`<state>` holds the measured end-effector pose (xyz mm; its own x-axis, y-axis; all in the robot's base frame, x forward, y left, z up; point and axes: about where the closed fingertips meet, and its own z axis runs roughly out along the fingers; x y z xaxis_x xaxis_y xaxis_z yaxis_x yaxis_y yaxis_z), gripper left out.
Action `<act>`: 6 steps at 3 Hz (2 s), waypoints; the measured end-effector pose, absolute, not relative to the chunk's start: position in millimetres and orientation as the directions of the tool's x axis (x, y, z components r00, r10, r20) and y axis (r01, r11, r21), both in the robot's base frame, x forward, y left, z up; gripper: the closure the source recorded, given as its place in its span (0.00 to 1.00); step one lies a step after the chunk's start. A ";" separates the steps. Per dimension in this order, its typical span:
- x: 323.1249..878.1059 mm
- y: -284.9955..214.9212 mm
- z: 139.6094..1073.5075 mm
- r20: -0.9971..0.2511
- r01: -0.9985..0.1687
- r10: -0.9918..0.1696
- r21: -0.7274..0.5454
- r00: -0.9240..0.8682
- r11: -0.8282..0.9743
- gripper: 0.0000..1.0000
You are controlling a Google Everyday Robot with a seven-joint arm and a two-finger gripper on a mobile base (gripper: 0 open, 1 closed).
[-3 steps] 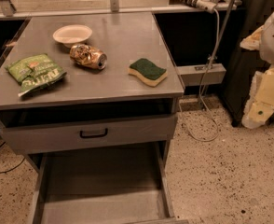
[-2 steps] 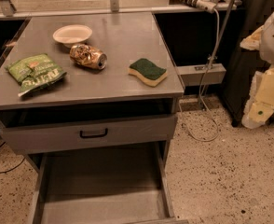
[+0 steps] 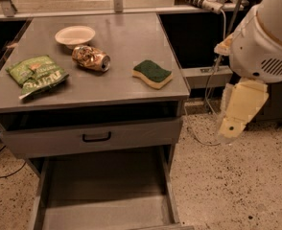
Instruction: Place green jalapeno chip bag into middle drawer
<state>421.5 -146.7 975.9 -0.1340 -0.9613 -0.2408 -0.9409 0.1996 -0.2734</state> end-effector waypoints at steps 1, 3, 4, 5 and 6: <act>421.5 -146.6 975.8 -0.241 -0.941 -0.961 -0.274 -0.134 0.200 0.00; 440.9 -87.7 944.5 -0.282 -0.946 -0.955 -0.273 -0.093 0.173 0.00; 460.1 -44.9 928.4 -0.302 -0.960 -0.951 -0.243 -0.060 0.138 0.00; 460.8 -42.3 927.0 -0.303 -0.962 -0.951 -0.239 -0.058 0.135 0.00; 461.3 -31.5 922.2 -0.333 -0.963 -0.942 -0.238 -0.041 0.126 0.00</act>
Offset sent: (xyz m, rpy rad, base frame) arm 0.0140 0.0477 -0.0459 0.0191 -0.0214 0.0376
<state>461.3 -31.5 922.2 -0.0407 -0.9422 -0.3326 -0.9631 0.1256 -0.2379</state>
